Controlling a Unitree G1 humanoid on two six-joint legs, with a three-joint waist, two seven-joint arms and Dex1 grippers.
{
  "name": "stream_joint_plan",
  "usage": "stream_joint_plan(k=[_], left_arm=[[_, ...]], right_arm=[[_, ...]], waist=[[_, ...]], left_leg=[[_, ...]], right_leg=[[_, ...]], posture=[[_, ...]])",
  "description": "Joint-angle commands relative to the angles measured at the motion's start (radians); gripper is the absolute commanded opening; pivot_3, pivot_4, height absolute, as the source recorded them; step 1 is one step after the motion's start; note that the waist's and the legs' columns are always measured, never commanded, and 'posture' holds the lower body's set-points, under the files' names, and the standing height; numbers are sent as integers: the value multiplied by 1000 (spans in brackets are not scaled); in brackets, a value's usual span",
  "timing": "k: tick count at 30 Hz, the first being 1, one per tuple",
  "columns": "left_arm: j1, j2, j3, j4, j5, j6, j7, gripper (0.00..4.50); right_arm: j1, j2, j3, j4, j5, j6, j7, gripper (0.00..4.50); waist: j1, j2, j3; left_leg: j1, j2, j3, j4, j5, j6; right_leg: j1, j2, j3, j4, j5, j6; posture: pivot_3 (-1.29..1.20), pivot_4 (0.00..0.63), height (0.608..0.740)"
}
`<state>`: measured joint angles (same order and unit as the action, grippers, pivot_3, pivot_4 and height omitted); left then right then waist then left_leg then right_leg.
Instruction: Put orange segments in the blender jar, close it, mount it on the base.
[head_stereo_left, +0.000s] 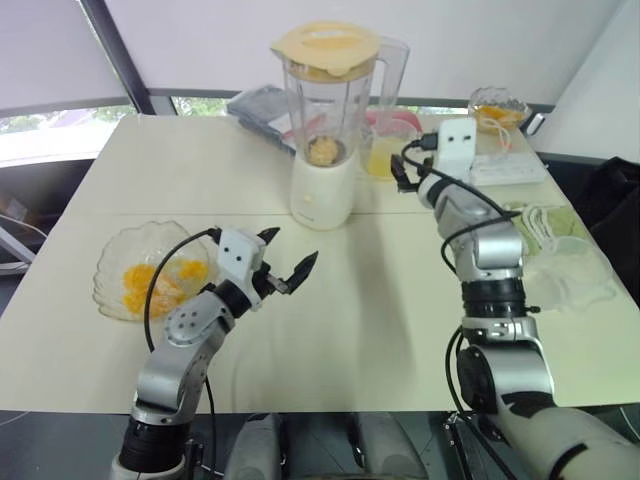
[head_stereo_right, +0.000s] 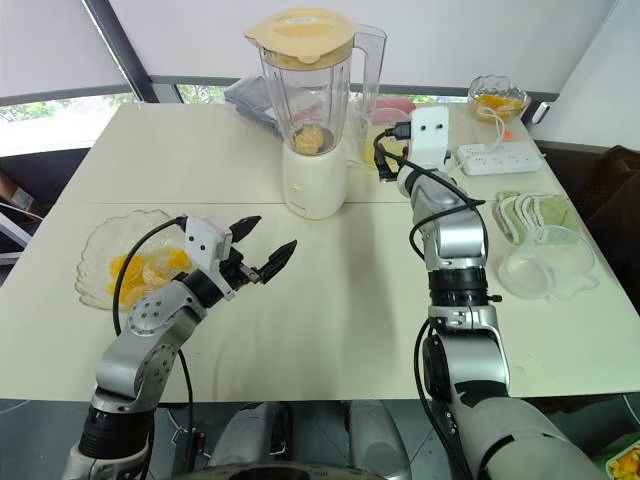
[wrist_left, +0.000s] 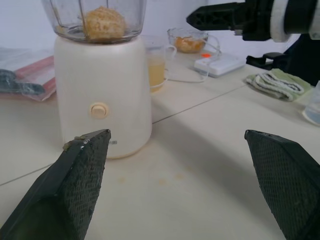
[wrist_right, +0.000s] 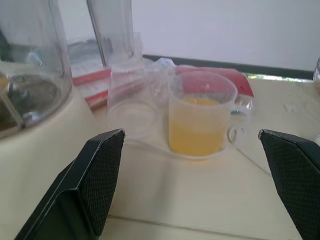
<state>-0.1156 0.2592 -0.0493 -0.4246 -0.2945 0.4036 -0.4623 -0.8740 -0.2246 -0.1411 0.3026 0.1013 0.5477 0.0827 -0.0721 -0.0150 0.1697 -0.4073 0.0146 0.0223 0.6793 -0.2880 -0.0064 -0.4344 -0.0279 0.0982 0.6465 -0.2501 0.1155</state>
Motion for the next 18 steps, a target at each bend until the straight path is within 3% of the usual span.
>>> stream_joint_plan(k=[1, 18], left_arm=[[-9, 8, 1, -13, -8, -8, -3, 4500], [9, 6, -1, -28, -4, -15, 17, 4500]], right_arm=[[-69, -5, -9, 59, -4, -76, -8, 4459], [-281, -11, 8, 375, -9, -253, 34, 4459]], waist=[[1, 0, 0], [1, 0, 0]], left_leg=[[0, 0, 0, 0, 0, 0], [0, 0, 0, 0, 0, 0]], right_leg=[[0, 0, 0, 0, 0, 0], [0, -1, 0, -1, 0, 0]], posture=[[0, 150, 740], [0, 150, 740]])
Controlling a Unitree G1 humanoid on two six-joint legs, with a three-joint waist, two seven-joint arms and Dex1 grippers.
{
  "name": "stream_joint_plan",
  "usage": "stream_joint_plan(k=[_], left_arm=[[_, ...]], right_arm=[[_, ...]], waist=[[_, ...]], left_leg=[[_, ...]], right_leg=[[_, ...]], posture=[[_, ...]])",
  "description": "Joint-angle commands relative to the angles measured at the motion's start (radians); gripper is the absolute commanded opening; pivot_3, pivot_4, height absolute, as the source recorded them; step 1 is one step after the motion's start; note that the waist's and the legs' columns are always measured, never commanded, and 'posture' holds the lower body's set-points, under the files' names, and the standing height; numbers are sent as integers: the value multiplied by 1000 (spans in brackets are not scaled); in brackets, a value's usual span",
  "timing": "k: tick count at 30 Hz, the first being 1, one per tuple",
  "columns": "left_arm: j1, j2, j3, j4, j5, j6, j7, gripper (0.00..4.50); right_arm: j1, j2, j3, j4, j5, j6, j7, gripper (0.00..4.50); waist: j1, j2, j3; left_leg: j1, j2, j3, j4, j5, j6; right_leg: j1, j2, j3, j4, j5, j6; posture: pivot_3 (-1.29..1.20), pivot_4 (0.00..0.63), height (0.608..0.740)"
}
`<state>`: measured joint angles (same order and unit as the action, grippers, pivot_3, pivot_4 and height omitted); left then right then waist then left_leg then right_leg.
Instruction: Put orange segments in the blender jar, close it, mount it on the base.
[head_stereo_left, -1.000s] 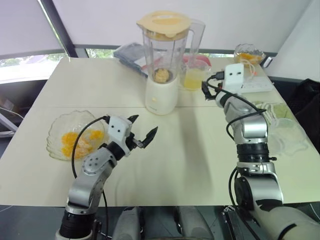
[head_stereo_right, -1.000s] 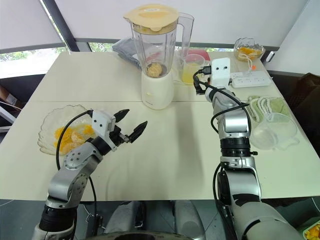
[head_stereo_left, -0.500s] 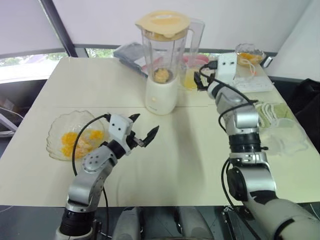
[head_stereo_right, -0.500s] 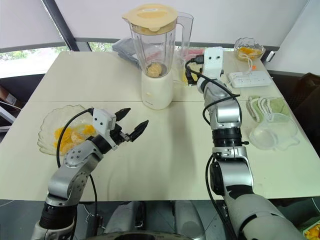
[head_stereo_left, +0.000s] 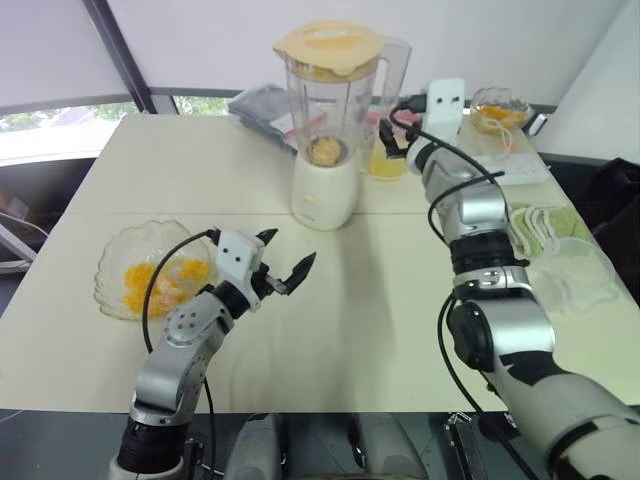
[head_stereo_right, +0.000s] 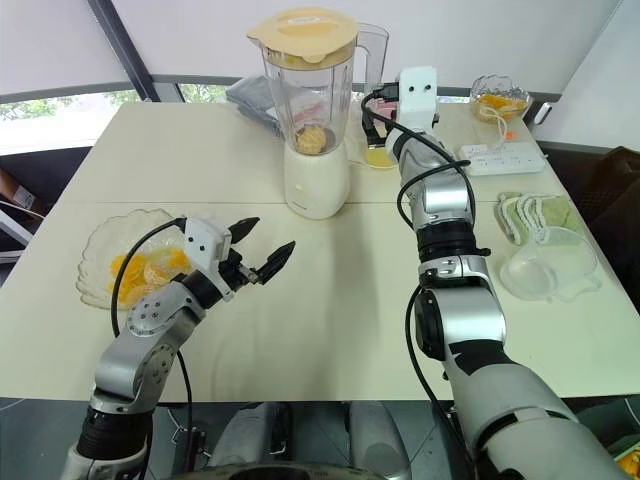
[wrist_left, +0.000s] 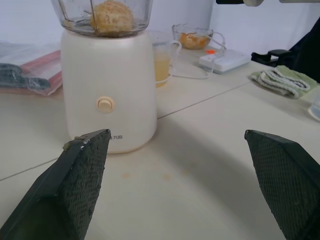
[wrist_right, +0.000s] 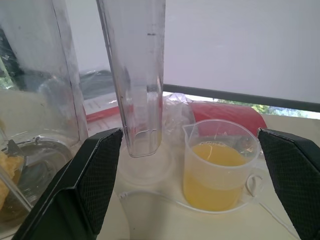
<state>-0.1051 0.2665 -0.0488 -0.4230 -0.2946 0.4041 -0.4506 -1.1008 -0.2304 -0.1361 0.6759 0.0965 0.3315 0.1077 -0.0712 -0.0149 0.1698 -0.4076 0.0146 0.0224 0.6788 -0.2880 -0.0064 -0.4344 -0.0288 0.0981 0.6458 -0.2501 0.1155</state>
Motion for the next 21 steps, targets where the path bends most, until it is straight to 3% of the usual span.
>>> stream_joint_plan(k=[1, 14, 17, 21], left_arm=[[-2, -1, -3, -31, -3, -14, 7, 4500], [-10, -3, -12, -40, -4, -6, 23, 4500], [-8, -4, -12, -37, -2, -10, 23, 4500], [-6, -6, -11, -35, -2, -13, 25, 4500]], right_arm=[[-61, -3, 5, 10, -4, -42, 12, 4459], [-168, 9, 6, 210, -14, -167, 5, 4459], [-186, 6, 6, 254, -21, -199, 1, 3680], [-195, 7, 5, 283, -19, -218, 4, 1582]], waist=[[0, 0, 0], [-1, 0, 0], [-1, 0, 0], [0, 0, 0]], left_leg=[[0, 0, 0, 0, 0, 0], [0, 0, 0, 0, 0, 0], [0, 0, 0, 0, 0, 0], [0, 0, 0, 0, 0, 0]], right_leg=[[0, 0, 0, 0, 0, 0], [0, 0, 0, 0, 0, 0], [0, 0, 0, 0, 0, 0], [0, 0, 0, 0, 0, 0]], posture=[[0, 150, 740], [0, 150, 740], [0, 150, 740], [0, 150, 740]])
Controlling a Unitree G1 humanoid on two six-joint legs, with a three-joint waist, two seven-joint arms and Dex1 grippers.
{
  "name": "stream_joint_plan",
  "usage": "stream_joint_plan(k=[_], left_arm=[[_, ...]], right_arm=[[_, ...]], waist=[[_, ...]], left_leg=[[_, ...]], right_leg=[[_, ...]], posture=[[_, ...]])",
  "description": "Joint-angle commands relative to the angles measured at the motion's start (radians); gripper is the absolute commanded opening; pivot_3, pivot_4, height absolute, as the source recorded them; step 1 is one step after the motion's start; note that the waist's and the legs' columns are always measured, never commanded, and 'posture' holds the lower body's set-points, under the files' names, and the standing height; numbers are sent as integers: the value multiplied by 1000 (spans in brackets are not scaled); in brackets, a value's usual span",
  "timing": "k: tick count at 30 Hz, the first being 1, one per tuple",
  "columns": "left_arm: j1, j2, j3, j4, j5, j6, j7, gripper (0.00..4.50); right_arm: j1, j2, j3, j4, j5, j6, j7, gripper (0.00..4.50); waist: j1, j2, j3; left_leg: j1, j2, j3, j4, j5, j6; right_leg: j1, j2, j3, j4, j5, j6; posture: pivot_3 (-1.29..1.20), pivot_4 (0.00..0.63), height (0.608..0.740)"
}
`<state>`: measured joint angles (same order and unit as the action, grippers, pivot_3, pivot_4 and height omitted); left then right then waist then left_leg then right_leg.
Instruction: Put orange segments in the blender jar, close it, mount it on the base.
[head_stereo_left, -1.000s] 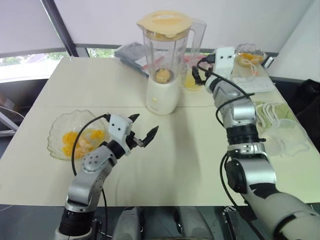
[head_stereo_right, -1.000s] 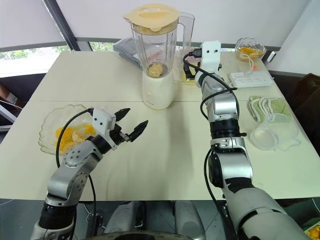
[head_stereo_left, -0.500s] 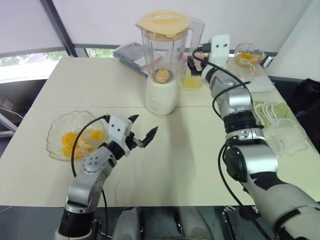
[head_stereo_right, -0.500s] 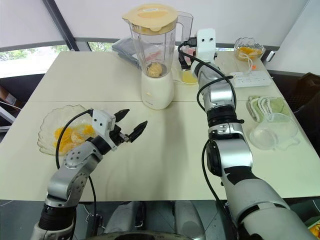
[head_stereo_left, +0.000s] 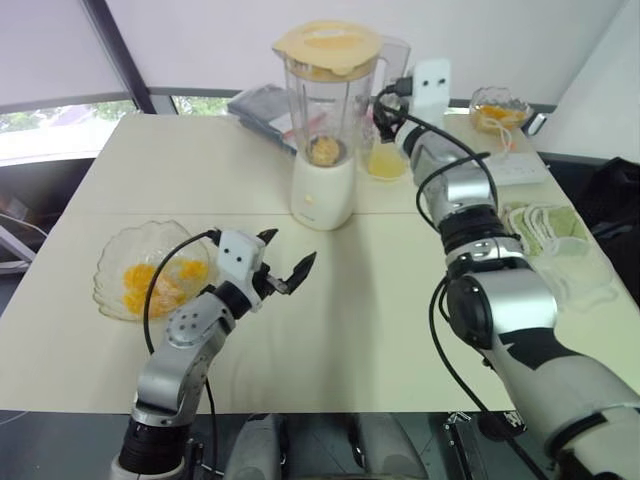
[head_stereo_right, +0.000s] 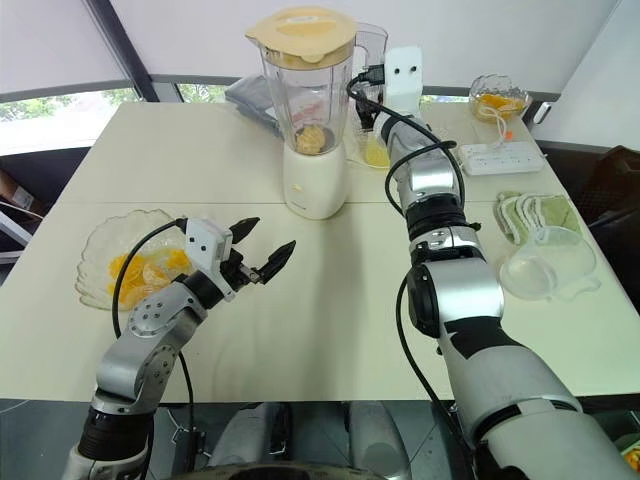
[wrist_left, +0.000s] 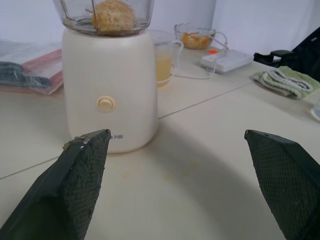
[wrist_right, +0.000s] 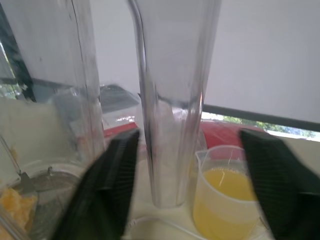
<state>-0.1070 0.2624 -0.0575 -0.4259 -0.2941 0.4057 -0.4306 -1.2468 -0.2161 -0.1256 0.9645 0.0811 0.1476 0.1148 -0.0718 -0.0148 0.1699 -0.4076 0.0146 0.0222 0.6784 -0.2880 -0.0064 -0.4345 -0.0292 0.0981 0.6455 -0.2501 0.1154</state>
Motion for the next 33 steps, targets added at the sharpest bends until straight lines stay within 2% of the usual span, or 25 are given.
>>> stream_joint_plan(k=[1, 13, 25, 33], left_arm=[[-3, -2, -3, -31, -3, -15, 5, 4500], [-5, -6, -6, -23, -3, -20, 0, 4500], [-9, -8, -8, -18, -6, -16, -5, 4500], [-10, -6, -8, -13, -9, -17, -15, 4500]], right_arm=[[-50, -6, -5, 0, -4, -35, -5, 1582], [-45, 12, 15, -95, -26, 56, -82, 1582], [125, 76, 31, -552, -42, 392, -191, 1582], [151, 107, 34, -671, -54, 549, -256, 1582]], waist=[[1, 0, 0], [1, 0, 0], [2, 0, 0], [1, 0, 0]], left_leg=[[0, 0, 0, 0, 0, 0], [0, 0, 0, 0, 0, 0], [-1, 0, -1, -1, 0, 0], [-1, 0, -1, -1, 0, 0]], right_leg=[[0, 0, 0, 0, 0, 0], [0, -1, 0, 0, 0, 0], [0, -2, -1, 0, 0, 0], [-1, -2, -1, 0, 0, 0]], posture=[[0, 150, 740], [0, 150, 740], [0, 150, 740], [0, 150, 740]])
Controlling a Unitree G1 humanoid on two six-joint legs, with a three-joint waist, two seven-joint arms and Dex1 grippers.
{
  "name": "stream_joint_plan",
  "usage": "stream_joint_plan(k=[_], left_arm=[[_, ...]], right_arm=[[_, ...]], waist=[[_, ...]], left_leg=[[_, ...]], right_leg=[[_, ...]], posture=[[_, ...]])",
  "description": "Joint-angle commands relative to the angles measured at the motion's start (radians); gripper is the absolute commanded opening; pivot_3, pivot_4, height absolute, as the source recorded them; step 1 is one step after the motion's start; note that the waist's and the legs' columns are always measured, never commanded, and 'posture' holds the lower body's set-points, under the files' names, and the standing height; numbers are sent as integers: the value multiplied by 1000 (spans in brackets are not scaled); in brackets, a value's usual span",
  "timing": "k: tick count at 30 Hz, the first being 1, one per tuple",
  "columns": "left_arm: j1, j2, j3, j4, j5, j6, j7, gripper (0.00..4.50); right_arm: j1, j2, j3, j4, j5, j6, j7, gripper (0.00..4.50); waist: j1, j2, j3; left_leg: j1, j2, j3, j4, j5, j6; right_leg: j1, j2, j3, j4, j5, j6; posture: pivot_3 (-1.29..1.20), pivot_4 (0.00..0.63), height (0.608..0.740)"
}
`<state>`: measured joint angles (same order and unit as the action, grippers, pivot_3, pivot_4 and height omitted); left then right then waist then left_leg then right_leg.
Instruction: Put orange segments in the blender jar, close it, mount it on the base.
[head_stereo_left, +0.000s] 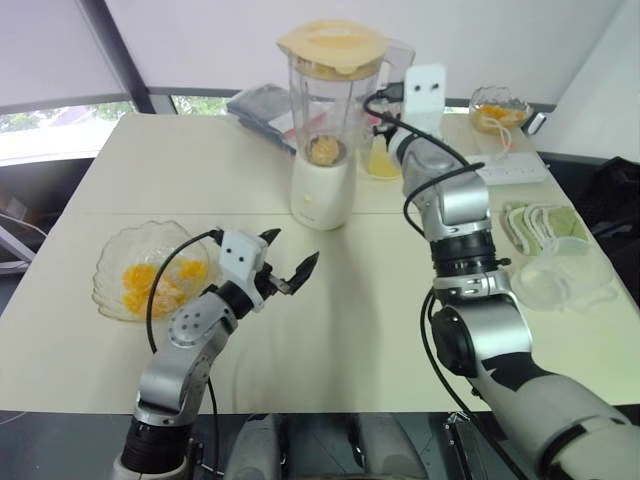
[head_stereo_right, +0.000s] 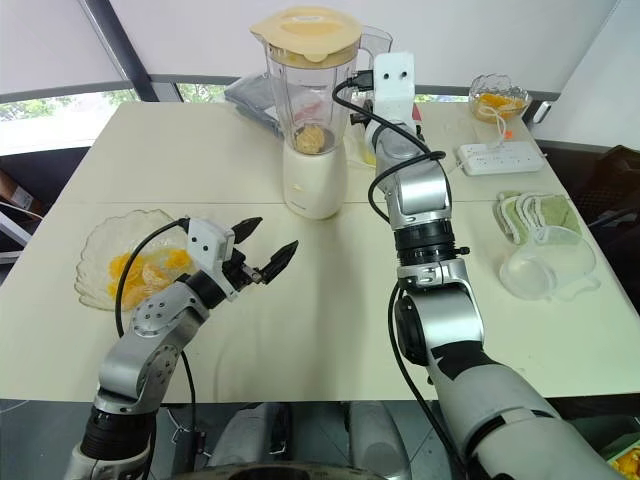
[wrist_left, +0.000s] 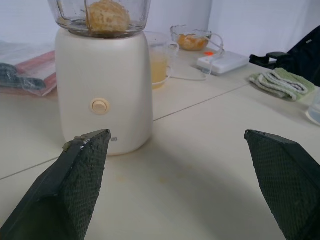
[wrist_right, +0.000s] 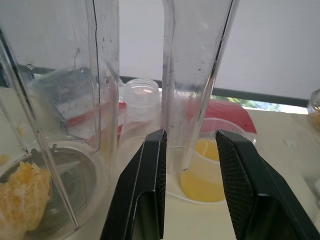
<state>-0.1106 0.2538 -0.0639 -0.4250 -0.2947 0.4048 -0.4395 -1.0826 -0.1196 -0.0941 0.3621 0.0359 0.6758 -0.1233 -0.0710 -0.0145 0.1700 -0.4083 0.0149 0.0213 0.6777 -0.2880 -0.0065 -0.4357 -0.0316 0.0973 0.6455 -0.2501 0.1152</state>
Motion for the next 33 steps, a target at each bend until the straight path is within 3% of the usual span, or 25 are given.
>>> stream_joint_plan(k=[1, 33], left_arm=[[-7, 2, -1, -12, -8, -16, -6, 4500], [-7, -4, -2, -10, -7, -18, -3, 4500]], right_arm=[[-12, 13, 4, -75, -9, 26, -18, 1582], [16, -4, 16, -96, -35, -20, 39, 1582]], waist=[[0, 0, 0], [0, 0, 0]], left_leg=[[0, 0, 0, 0, 0, 0], [0, 0, 0, 0, 0, 0]], right_leg=[[0, 0, 0, 0, 0, 0], [0, 2, 0, 0, 0, 0]], posture=[[0, 150, 740], [0, 150, 740]])
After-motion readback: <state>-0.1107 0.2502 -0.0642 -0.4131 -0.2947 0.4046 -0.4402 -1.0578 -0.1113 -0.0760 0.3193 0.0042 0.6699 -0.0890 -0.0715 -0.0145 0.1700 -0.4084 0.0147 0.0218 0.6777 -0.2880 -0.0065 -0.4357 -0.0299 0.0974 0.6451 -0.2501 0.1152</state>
